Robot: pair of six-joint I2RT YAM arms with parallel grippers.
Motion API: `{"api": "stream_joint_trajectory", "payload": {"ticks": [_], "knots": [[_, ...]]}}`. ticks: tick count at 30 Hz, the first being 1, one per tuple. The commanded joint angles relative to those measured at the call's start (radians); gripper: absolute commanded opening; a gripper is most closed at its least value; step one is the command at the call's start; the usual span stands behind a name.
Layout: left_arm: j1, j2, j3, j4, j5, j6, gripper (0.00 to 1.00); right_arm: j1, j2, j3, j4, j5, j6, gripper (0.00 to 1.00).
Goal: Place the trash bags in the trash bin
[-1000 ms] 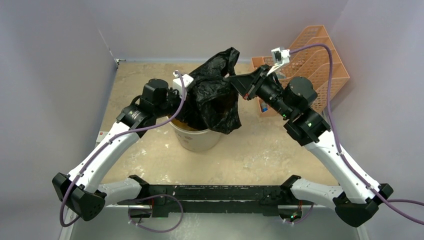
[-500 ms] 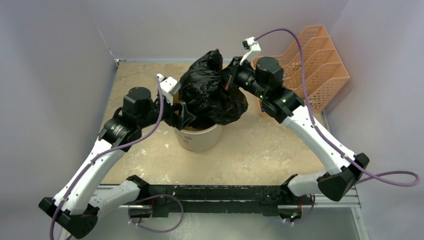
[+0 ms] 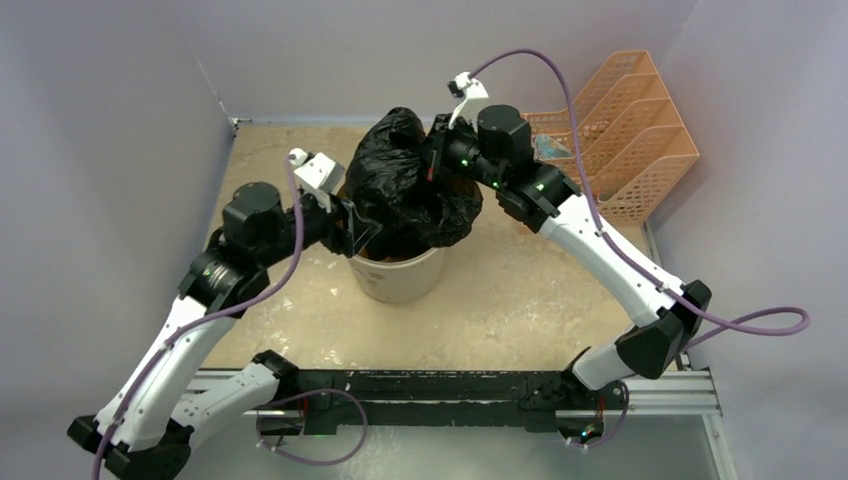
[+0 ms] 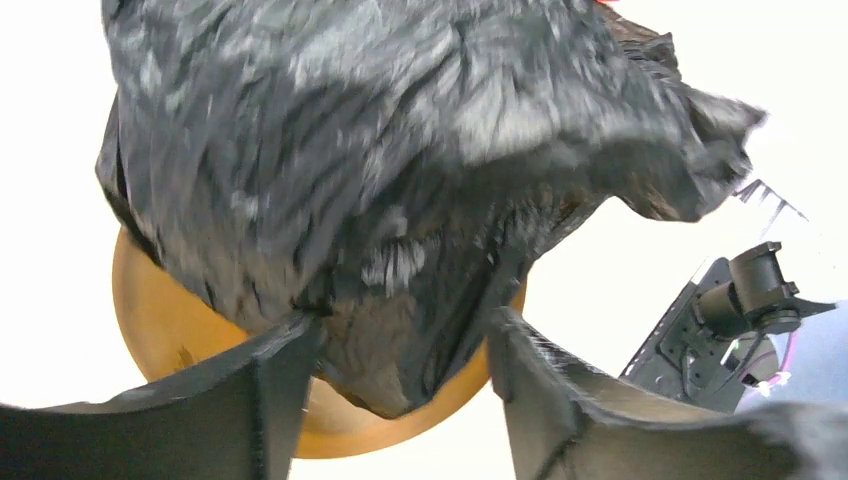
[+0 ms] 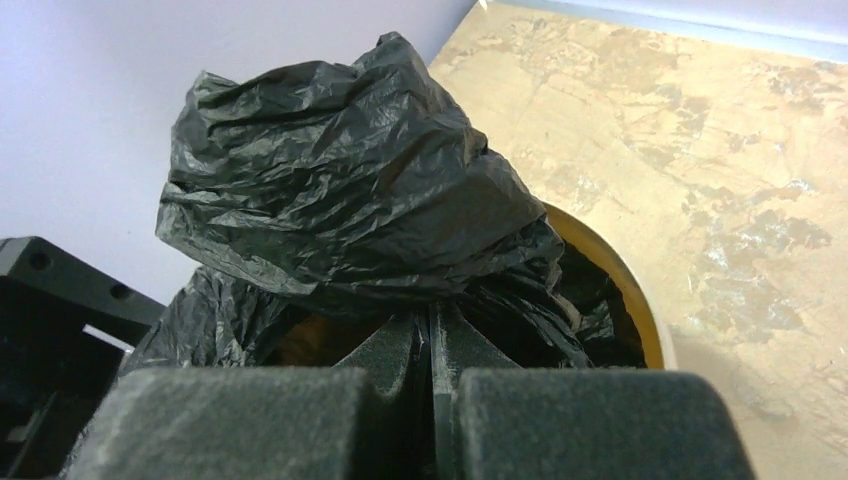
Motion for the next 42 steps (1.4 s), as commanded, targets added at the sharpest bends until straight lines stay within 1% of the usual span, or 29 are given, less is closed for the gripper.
{"api": "stream_joint_trajectory", "payload": {"ticks": [1,2,4,6,8,9,10,11,13,15,17,19,20,22,25,28,32,34,37,39,42], "knots": [[0.004,0.092,0.0,0.081,0.003,-0.001,0.49,0.054,0.028,0.07,-0.032,0.07,-0.044,0.0],[0.005,0.105,-0.009,0.091,-0.009,-0.007,0.42,0.061,0.036,0.074,-0.039,0.078,-0.047,0.0],[0.004,0.125,-0.038,0.111,-0.042,-0.019,0.31,0.071,0.048,0.076,-0.043,0.095,-0.051,0.0],[0.004,0.144,-0.055,0.107,-0.066,-0.03,0.17,0.079,0.061,0.072,-0.042,0.106,-0.052,0.0],[0.005,0.16,-0.078,0.103,-0.066,-0.035,0.1,0.088,0.082,0.072,-0.048,0.1,-0.058,0.0],[0.004,0.166,-0.086,0.094,-0.061,-0.04,0.09,0.093,0.093,0.07,-0.052,0.1,-0.059,0.0],[0.005,0.169,-0.088,0.082,-0.06,-0.045,0.08,0.101,0.104,0.067,-0.053,0.101,-0.063,0.0],[0.004,0.165,-0.092,0.076,-0.061,-0.052,0.11,0.107,0.114,0.059,-0.053,0.106,-0.064,0.0],[0.004,0.143,-0.092,0.065,-0.052,-0.065,0.19,0.115,0.133,0.048,-0.055,0.11,-0.065,0.0],[0.004,0.104,-0.089,0.062,-0.036,-0.071,0.22,0.119,0.146,0.042,-0.055,0.133,-0.068,0.0],[0.004,0.065,-0.076,0.056,-0.039,-0.071,0.31,0.122,0.154,0.031,-0.047,0.148,-0.069,0.0],[0.005,0.03,-0.068,0.053,-0.048,-0.064,0.42,0.124,0.159,0.008,-0.027,0.148,-0.07,0.0],[0.005,0.016,-0.065,0.043,-0.057,-0.06,0.46,0.129,0.163,-0.002,-0.023,0.153,-0.069,0.0],[0.004,0.002,-0.048,0.005,-0.083,-0.057,0.49,0.139,0.174,-0.017,-0.017,0.17,-0.069,0.0],[0.004,-0.014,-0.023,-0.037,-0.063,-0.05,0.5,0.151,0.192,-0.024,-0.021,0.213,-0.065,0.0],[0.004,-0.022,-0.047,-0.001,0.042,-0.033,0.5,0.152,0.192,-0.003,-0.008,0.208,-0.061,0.0],[0.004,0.04,-0.058,0.016,0.147,-0.027,0.42,0.152,0.187,0.092,-0.036,0.201,-0.066,0.0],[0.004,0.073,-0.061,0.029,0.152,-0.035,0.4,0.152,0.175,0.13,-0.043,0.177,-0.067,0.0],[0.004,0.098,-0.085,0.09,0.121,-0.067,0.39,0.151,0.15,0.176,-0.043,0.118,-0.066,0.0],[0.004,0.102,-0.102,0.143,0.108,-0.088,0.35,0.153,0.13,0.19,-0.027,0.059,-0.063,0.0],[0.005,0.105,-0.118,0.188,0.057,-0.106,0.34,0.152,0.122,0.19,-0.002,-0.015,-0.047,0.0]]}}
